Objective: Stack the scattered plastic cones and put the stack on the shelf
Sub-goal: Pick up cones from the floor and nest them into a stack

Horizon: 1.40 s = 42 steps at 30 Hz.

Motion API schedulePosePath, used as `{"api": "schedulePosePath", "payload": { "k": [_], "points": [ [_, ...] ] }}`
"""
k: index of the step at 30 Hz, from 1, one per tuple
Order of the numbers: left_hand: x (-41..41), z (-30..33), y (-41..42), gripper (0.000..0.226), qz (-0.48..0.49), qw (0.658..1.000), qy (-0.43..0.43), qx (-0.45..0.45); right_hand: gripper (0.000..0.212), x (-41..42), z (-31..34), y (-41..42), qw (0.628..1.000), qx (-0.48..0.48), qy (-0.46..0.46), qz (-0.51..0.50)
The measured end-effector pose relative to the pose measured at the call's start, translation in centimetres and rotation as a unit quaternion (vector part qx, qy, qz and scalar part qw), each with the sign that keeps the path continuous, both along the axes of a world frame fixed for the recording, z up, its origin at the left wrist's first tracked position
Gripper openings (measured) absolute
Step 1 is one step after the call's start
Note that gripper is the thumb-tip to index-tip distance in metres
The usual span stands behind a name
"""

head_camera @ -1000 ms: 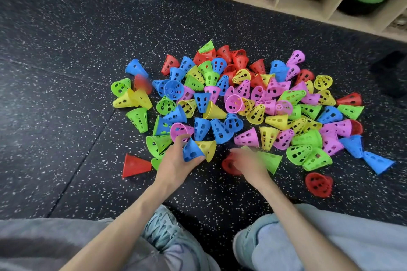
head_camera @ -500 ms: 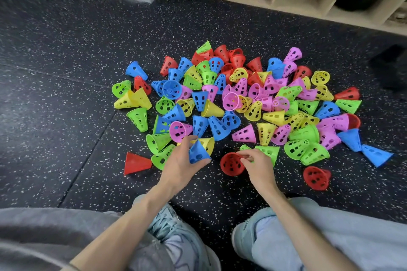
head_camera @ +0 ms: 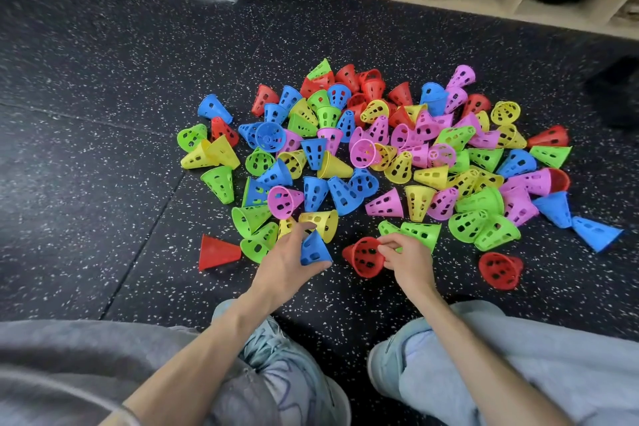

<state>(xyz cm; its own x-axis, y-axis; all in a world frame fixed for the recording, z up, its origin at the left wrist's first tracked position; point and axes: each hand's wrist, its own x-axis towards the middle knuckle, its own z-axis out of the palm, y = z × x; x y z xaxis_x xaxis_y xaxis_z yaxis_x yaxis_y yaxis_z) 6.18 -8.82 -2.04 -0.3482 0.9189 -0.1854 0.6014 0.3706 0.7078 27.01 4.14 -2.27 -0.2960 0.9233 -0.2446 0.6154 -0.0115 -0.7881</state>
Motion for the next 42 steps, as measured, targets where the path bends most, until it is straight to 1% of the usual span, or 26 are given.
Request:
{"api": "schedulePosePath", "payload": {
  "k": [4,6,11,17,21,26,30,33,35,37,40,42],
  "points": [
    [-0.1,-0.1,-0.1,0.070,-0.011,1.000,-0.007,-0.006,0.021,-0.1,0.9,-0.3,0.990,-0.074,0.110,-0.054],
    [0.0,0.2,-0.1,0.070,-0.021,1.000,-0.015,-0.007,0.024,-0.1,1.1,-0.3,0.979,-0.114,0.160,-0.059],
    [0.7,1.1,0.0,0.071,-0.047,0.998,-0.027,0.012,0.027,-0.7,1.7,-0.5,0.970,-0.158,0.178,-0.050],
    [1.3,1.3,0.1,0.072,-0.021,0.998,-0.046,0.034,0.021,-0.9,1.9,-0.4,0.969,-0.177,0.165,-0.042],
    [1.6,1.1,0.1,0.074,-0.018,0.997,-0.059,0.038,0.020,-1.0,2.3,-0.5,0.970,-0.175,0.163,-0.034],
    [1.7,1.0,0.2,0.077,-0.025,0.996,-0.060,0.061,0.025,-1.0,2.7,-0.9,0.973,-0.174,0.154,-0.020],
    [1.9,1.4,0.1,0.074,-0.045,0.994,-0.056,0.085,0.027,-1.0,2.9,-1.2,0.972,-0.177,0.152,-0.014],
    [2.1,1.6,0.1,0.071,-0.049,0.991,-0.074,0.095,0.027,-1.0,3.2,-1.3,0.973,-0.172,0.152,-0.011],
    [2.5,1.6,0.1,0.068,-0.052,0.990,-0.076,0.104,0.027,-1.1,3.5,-1.4,0.978,-0.148,0.150,-0.013],
    [2.7,1.7,0.1,0.065,-0.056,0.989,-0.067,0.119,0.023,-1.3,3.8,-1.6,0.984,-0.108,0.138,-0.009],
    [2.9,1.6,0.2,0.063,-0.050,0.989,-0.061,0.128,0.017,-1.3,4.0,-1.9,0.992,-0.054,0.112,0.020],
    [2.7,1.3,0.3,0.063,-0.042,0.988,-0.070,0.129,0.020,-1.2,3.7,-2.2,0.994,-0.019,0.097,0.042]
  ]
}}
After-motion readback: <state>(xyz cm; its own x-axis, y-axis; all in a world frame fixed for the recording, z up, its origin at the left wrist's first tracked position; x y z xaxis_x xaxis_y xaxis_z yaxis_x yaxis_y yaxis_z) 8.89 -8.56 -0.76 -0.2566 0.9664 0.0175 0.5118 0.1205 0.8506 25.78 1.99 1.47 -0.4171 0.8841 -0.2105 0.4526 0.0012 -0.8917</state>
